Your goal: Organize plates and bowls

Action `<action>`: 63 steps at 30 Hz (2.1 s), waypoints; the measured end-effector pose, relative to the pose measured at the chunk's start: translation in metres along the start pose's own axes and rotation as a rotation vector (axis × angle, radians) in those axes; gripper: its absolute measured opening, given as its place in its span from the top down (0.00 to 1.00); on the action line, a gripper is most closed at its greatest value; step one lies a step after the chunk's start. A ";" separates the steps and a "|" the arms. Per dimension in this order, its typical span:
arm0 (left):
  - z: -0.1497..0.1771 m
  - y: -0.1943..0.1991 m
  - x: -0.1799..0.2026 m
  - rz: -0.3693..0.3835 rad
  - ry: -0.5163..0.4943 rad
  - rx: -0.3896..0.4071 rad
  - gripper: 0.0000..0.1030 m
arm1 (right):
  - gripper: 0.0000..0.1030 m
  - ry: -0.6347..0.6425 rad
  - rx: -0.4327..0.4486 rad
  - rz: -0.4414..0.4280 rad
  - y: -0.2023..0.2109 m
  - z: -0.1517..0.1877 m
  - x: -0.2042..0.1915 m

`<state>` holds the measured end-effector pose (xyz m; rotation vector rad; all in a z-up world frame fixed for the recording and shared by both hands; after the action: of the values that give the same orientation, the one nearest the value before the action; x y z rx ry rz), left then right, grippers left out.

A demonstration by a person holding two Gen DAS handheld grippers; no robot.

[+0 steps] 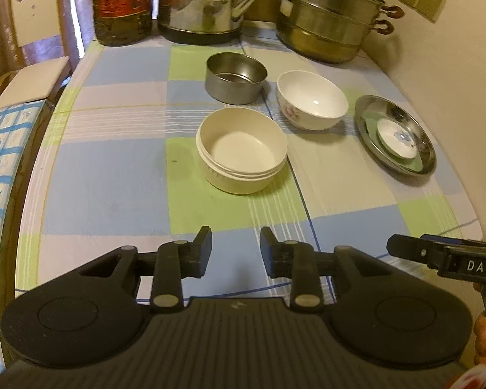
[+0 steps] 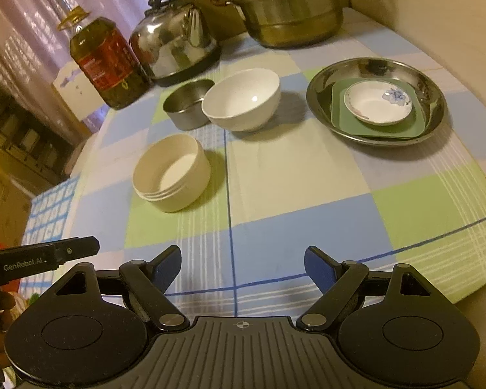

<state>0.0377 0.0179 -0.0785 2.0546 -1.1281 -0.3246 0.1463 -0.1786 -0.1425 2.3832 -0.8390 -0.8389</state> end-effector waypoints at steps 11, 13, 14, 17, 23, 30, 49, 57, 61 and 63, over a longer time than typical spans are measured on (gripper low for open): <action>-0.011 -0.025 -0.003 -0.049 -0.006 -0.008 0.72 | 0.23 0.001 0.002 -0.041 -0.028 -0.016 0.000; -0.016 -0.030 -0.004 -0.039 -0.009 -0.002 0.72 | 0.25 -0.005 0.008 -0.038 -0.032 -0.020 -0.002; -0.019 -0.034 -0.005 -0.032 -0.012 -0.001 0.72 | 0.25 -0.009 0.011 -0.039 -0.034 -0.022 -0.003; -0.028 -0.045 -0.006 -0.014 -0.027 0.002 0.72 | 0.28 -0.019 0.023 -0.036 -0.040 -0.028 -0.005; -0.048 -0.068 -0.013 0.006 -0.062 0.012 0.72 | 0.38 -0.050 0.036 -0.041 -0.060 -0.040 -0.015; -0.059 -0.101 -0.026 0.025 -0.095 -0.019 0.72 | 0.52 -0.043 0.018 -0.040 -0.100 -0.045 -0.038; -0.064 -0.153 -0.048 0.054 -0.096 -0.089 0.80 | 0.76 -0.054 -0.014 0.010 -0.163 -0.047 -0.053; -0.062 -0.154 -0.046 0.073 -0.103 -0.086 0.86 | 0.83 -0.036 -0.013 0.013 -0.164 -0.046 -0.058; -0.066 -0.142 -0.046 0.083 -0.101 -0.063 0.86 | 0.84 -0.038 0.006 0.000 -0.157 -0.049 -0.061; -0.071 -0.135 -0.045 0.092 -0.097 -0.050 0.86 | 0.84 -0.040 0.015 -0.007 -0.149 -0.052 -0.063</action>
<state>0.1329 0.1330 -0.1333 1.9540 -1.2562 -0.4062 0.2003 -0.0203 -0.1708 2.3916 -0.8557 -0.8886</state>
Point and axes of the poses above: each gripper's, at about its wrist camera, not at the fingertips, and y roughly against the way its jaws point, x to its right, z to its underside, the point moved 3 cm from there along -y, roughly the way its jaws point, and after that the axes turned 10 degrees about x, right-handed, at the moved point
